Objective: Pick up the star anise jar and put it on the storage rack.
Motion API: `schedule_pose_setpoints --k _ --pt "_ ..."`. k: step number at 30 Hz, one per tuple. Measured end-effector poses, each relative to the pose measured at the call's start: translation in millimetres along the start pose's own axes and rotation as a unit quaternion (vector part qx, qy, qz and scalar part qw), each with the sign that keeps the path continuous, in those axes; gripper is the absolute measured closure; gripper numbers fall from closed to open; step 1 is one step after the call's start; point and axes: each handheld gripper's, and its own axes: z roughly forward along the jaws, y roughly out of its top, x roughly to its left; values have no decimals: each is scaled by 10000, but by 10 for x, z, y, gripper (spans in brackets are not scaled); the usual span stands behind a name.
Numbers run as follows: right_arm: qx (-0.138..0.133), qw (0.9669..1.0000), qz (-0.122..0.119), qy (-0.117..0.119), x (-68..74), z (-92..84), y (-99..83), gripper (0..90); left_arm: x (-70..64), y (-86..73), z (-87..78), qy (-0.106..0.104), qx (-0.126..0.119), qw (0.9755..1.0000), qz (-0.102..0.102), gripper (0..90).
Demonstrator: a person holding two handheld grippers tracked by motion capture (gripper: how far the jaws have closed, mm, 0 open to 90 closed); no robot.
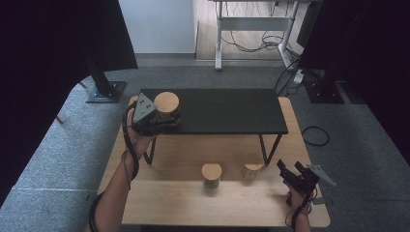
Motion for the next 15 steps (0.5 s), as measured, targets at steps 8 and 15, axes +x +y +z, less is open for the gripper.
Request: schedule_pose_setpoints --k 8,15 --pt "4 10000 4 16 -3 0 0 122 -1 -49 151 153 193 9997 -19 253" --pt "-27 10000 12 16 -5 -6 -2 121 21 -108 214 240 381 9990 5 253"
